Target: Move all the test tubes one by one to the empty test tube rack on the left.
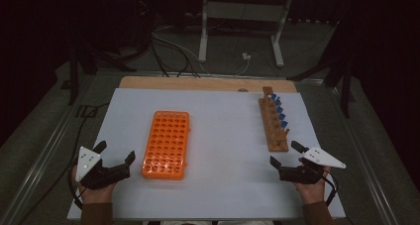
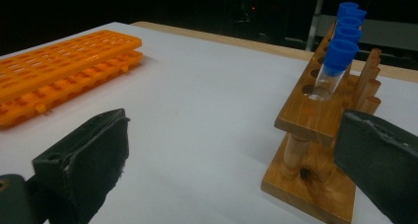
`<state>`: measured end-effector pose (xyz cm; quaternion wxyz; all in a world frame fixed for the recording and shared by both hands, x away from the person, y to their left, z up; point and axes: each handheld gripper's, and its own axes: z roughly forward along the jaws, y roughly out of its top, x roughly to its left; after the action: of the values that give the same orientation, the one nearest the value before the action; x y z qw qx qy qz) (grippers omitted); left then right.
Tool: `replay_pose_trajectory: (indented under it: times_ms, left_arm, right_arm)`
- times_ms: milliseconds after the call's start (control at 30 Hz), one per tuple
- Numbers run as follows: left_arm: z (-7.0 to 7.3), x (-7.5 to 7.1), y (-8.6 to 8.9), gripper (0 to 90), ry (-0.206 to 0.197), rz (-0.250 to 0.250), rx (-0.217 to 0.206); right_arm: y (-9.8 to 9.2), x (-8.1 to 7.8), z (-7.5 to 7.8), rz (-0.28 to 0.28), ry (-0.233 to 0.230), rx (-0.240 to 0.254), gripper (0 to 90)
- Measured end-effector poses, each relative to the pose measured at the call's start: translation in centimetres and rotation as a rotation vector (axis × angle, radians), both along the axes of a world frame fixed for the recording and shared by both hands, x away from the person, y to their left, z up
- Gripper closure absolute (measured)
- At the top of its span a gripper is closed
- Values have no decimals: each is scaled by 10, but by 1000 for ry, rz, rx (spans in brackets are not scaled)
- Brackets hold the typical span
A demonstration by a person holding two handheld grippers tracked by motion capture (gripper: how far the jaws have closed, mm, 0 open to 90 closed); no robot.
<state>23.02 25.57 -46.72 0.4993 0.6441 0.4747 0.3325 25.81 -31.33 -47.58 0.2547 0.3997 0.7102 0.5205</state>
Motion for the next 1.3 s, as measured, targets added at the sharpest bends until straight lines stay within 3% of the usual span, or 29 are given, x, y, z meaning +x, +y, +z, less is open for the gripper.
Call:
replay_pose_trajectory:
  times_ms: [333, 500, 600, 767, 933, 1067, 1167, 1300]
  left_arm:
    - [0, 0, 1, 10, 9, 0, -13]
    - [-2, 0, 4, 11, 22, 32, -34]
    - [-3, 0, 7, 11, 24, 41, -53]
    - [-3, 0, 6, 11, 25, 41, -52]
    - [-3, 1, 6, 11, 30, 43, -57]
    - [-5, 1, 9, 11, 40, 52, -84]
    - [-6, 2, 11, 11, 44, 56, -96]
    - [-6, 3, 10, 11, 53, 52, -89]
  right_arm:
    - [-2, 1, 2, -22, 9, 20, 5]
    - [-3, 8, 12, -32, 12, 50, 5]
    - [-3, 24, 21, -56, 43, -5, 5]
    - [-1, 39, 27, -67, 55, -49, 6]
    - [-3, 60, 28, -104, 93, -77, 141]
    - [-7, 73, 22, -137, 134, -90, 264]
    - [-9, 77, 18, -154, 147, -96, 422]
    - [-8, 81, 15, -164, 158, -97, 524]
